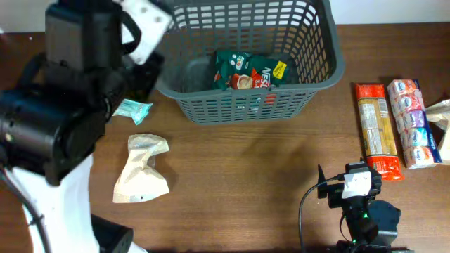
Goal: Pack container
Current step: 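Lift the pouch and drop it into the grey basket, then grasp the beige paper bag with the left gripper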
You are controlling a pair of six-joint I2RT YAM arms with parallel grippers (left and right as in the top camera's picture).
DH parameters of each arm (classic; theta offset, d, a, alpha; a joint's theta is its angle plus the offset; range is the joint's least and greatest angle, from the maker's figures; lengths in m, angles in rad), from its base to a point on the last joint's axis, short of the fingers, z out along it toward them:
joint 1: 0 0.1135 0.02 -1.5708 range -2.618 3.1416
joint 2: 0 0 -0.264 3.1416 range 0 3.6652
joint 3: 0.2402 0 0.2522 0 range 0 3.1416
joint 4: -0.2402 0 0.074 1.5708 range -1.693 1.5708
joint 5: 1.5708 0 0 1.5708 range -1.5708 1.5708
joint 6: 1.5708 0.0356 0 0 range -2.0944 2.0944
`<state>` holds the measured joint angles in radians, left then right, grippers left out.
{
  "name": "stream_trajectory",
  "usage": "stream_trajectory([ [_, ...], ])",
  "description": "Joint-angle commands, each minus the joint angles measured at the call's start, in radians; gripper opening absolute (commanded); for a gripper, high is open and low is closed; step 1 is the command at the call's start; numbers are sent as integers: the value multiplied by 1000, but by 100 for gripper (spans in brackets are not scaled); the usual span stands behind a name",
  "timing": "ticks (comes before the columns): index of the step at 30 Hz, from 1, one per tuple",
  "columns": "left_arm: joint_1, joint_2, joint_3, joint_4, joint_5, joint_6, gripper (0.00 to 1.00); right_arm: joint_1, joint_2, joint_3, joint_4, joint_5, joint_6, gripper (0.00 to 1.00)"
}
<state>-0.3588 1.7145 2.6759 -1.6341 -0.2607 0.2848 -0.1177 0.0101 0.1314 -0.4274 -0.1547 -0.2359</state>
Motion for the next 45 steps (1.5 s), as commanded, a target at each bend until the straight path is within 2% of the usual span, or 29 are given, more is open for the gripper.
stream_trajectory([
  [1, 100, 31, -57, -53, -19, -283, 45, 6, -6, -7, -1, 9, 9, 99],
  [5, 174, 15, -124, -53, 19, -300, 45, 6, -6, -7, -1, 9, 9, 99],
  [8, 217, -92, -319, -53, 18, -300, 43, 6, -6, -7, -1, 9, 9, 99],
  [10, 246, -236, -548, -53, 18, -301, 41, 6, -6, -7, -1, 9, 9, 99],
  [12, 266, -314, -682, -42, 10, -330, 41, 6, -6, -7, -1, 9, 9, 99],
  [15, 292, -436, -969, 81, 24, -330, 60, 6, -6, -7, -2, 9, 9, 99],
  [16, 293, -464, -1077, 142, 48, -330, 70, 6, -6, -7, -1, 9, 9, 99],
  [18, 293, -481, -1265, 246, 110, -330, 82, 6, -6, -7, -1, 9, 9, 99],
  [21, 294, -439, -1497, 392, 187, -330, 86, 6, -6, -7, -1, 9, 9, 99],
  [22, 294, -419, -1532, 420, 187, -330, 87, 6, -6, -7, -1, 9, 9, 99],
  [24, 296, -378, -1573, 463, 186, -313, 95, 6, -6, -7, -1, 9, 9, 100],
  [26, 306, -314, -1601, 496, 182, -288, 97, 6, -6, -7, -2, 9, 9, 99],
  [29, 347, -211, -1611, 526, 129, -289, 97, 6, -6, -7, -2, 9, 9, 99],
  [34, 407, -67, -1611, 580, 161, -292, 96, 6, -6, -7, -1, 9, 9, 99],
  [40, 407, 50, -1612, 668, 161, -292, 96, 6, -6, -7, -1, 9, 9, 99],
  [43, 407, 90, -1627, 708, 160, -292, 94, 6, -6, -7, -1, 9, 9, 99],
  [44, 407, 105, -1634, 719, 161, -292, 91, 6, -6, -7, -1, 9, 9, 99],
  [45, 407, 119, -1643, 732, 161, -292, 83, 6, -6, -7, -1, 9, 9, 99],
])
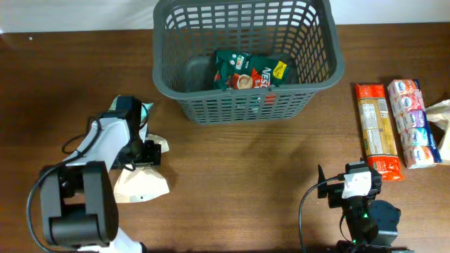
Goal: Pack container
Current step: 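Grasp the beige paper bag with the left gripper, then carry the beige bag over and release it into the basket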
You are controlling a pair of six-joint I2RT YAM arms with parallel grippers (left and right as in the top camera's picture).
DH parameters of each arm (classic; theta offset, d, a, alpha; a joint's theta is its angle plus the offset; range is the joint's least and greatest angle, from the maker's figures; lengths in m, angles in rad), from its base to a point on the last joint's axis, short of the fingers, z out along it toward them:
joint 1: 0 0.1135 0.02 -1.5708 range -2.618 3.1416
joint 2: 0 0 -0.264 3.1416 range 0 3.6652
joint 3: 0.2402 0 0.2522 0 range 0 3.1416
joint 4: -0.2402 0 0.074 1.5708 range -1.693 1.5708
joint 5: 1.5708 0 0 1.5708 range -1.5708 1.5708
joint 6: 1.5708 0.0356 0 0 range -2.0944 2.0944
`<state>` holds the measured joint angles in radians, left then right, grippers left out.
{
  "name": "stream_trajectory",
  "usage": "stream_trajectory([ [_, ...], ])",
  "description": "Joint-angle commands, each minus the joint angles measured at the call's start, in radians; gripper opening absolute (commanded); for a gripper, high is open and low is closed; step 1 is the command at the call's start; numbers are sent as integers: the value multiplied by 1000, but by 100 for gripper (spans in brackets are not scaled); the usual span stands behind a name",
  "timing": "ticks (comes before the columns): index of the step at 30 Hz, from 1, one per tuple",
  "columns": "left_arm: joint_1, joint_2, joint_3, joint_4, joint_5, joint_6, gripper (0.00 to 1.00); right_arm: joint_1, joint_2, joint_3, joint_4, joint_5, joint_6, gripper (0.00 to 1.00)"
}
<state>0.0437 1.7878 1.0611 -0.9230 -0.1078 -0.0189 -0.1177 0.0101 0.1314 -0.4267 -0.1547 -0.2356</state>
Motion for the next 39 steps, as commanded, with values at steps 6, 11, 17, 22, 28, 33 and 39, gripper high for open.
stream_trajectory([
  [6, 5, 61, -37, 16, 7, 13, 23, 6, -6, -7, -2, 9, 9, 99],
  [11, 5, 56, -16, -66, -8, 84, 2, 6, -6, -7, -2, 9, 9, 99],
  [17, 28, -5, 115, -164, 19, 29, 2, 6, -6, -7, -2, 9, 9, 99],
  [22, 63, -112, 325, -299, 18, 30, 2, 6, -6, -7, -2, 9, 8, 99],
  [28, 66, -226, 707, -406, 10, 48, 2, 6, -6, -7, -2, 9, 9, 99],
  [33, 61, -275, 1003, -354, 48, 114, 2, 6, -6, -7, -2, 9, 9, 99],
  [39, -15, -277, 1156, -250, 279, 352, 2, 6, -6, -7, -2, 9, 8, 99],
])
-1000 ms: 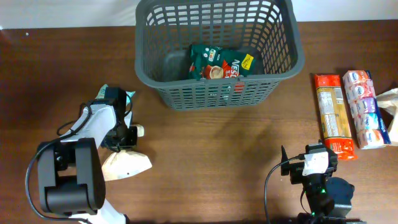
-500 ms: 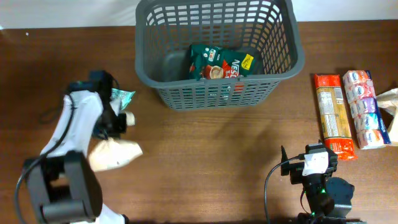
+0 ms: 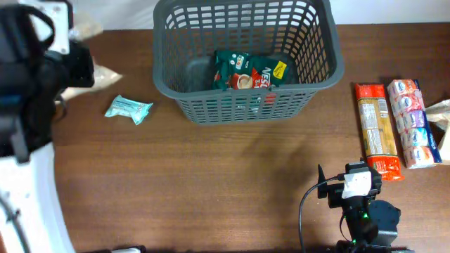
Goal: Pack container
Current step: 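Carry the beige bag over and release it into the basket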
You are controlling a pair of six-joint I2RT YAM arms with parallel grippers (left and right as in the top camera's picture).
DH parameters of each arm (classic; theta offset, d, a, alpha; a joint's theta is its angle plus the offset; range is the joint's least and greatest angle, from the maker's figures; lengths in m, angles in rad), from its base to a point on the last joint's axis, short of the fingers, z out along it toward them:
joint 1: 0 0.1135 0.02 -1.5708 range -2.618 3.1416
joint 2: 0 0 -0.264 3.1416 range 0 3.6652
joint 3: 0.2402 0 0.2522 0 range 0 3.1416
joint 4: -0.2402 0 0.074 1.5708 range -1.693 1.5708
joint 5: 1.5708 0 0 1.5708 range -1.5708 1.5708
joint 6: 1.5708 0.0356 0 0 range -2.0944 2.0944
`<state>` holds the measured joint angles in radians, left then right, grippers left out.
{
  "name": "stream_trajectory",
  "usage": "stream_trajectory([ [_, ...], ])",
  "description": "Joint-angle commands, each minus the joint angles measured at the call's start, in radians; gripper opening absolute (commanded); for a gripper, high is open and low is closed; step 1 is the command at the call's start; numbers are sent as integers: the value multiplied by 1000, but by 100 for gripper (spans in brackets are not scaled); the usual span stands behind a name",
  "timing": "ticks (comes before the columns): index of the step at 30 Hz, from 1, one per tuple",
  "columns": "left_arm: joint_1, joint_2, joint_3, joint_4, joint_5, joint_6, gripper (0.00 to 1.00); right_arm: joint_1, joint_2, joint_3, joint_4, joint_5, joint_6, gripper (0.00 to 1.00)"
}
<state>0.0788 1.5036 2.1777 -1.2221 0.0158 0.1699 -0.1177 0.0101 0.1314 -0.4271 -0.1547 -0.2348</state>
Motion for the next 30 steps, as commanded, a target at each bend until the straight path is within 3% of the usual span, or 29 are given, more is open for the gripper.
stream_trajectory([
  [1, -69, 7, 40, 73, 176, 199, 2, 6, -6, -7, -2, 9, 8, 99],
  [8, -278, 96, 39, 191, 227, 607, 2, 6, -6, -7, -2, 9, 8, 99],
  [14, -389, 305, 39, 247, 228, 931, 2, 6, -6, -7, -2, 9, 8, 99],
  [20, -412, 522, 39, 351, 229, 941, 2, 6, -6, -7, -2, 9, 8, 99],
  [25, -413, 670, 39, 338, 230, 866, 2, 6, -6, -7, -2, 9, 8, 99],
  [30, -434, 729, 35, 278, 232, 863, 2, 6, -6, -7, -2, 9, 8, 99],
])
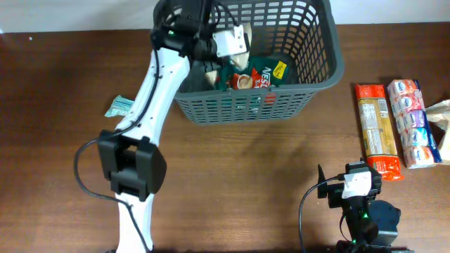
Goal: Pack container
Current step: 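Carry the beige bag over and release it into the basket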
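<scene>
The grey plastic basket [320, 67] stands at the back of the table with a green coffee packet [256, 76] lying inside. My left arm reaches over the basket's left rim, and my left gripper [219, 62] hangs inside it, shut on a beige paper bag [210, 74] that hangs over the basket floor next to the green packet. A teal packet [118, 107] lies on the table left of the basket, partly hidden by the arm. My right gripper [336, 188] rests low at the front right; its jaws are too small to read.
An orange-ended long noodle pack [376, 130] and a pink, white and blue multipack [413, 123] lie side by side at the right. A pale bag [443, 112] pokes in at the right edge. The left arm's base [130, 169] stands at the front left.
My left gripper has moved from the far left back corner, where it held the beige bag raised, to inside the basket. The bag is now low in the basket beside the green packet.
The beige bag first lay on the table left of the basket, near the teal packet, with my left arm high above. Then my left gripper was down at the bag. Then the bag was off the table at the far left, and now it is in the basket.
</scene>
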You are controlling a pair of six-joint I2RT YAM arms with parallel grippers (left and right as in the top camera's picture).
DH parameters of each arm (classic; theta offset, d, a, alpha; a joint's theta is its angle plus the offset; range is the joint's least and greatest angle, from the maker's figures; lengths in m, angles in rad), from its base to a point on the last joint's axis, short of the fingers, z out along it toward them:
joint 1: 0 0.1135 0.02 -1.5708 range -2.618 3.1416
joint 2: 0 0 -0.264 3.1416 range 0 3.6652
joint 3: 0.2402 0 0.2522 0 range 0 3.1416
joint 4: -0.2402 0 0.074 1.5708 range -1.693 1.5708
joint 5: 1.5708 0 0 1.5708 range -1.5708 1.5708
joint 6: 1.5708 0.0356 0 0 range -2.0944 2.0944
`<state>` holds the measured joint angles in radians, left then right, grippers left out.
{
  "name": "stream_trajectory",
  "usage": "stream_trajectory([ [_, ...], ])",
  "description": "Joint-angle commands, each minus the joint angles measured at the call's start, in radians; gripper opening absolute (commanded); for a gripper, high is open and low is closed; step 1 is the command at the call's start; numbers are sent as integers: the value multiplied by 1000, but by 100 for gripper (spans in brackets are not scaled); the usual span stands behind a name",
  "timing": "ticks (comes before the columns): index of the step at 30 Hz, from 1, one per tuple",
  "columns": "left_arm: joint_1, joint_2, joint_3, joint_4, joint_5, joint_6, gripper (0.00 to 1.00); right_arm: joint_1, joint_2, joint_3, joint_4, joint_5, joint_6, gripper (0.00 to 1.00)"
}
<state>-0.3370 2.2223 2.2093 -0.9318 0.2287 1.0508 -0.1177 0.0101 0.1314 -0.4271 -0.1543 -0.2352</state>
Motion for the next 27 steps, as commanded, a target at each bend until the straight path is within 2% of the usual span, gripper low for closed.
stream_trajectory([
  [1, -20, 18, 3, -18, 19, -19, 2, 6, -6, -7, -2, 9, 8, 99],
  [4, -23, 40, 3, -32, 18, -71, 3, 6, -6, -7, -2, 9, 8, 99],
  [6, -22, 47, 3, -31, 19, -101, 22, 6, -6, -7, -2, 9, 8, 99],
  [9, -22, 42, 16, -31, -6, -111, 40, 6, -6, -7, -2, 9, 8, 99],
  [12, -19, 29, 81, -43, -63, -247, 61, 6, -6, -7, -2, 9, 8, 99],
  [13, -14, 23, 124, -60, -61, -301, 65, 6, -6, -7, -2, 9, 8, 99],
  [16, -2, 0, 278, -145, -61, -397, 66, 6, -6, -7, -2, 9, 8, 99],
  [22, -2, -91, 584, -419, -62, -439, 66, 6, -6, -7, -2, 9, 8, 99],
  [23, -2, -106, 607, -455, -65, -440, 66, 6, -6, -7, -2, 9, 8, 99],
  [27, 17, -207, 661, -691, -95, -566, 66, 6, -6, -7, -2, 9, 8, 99],
])
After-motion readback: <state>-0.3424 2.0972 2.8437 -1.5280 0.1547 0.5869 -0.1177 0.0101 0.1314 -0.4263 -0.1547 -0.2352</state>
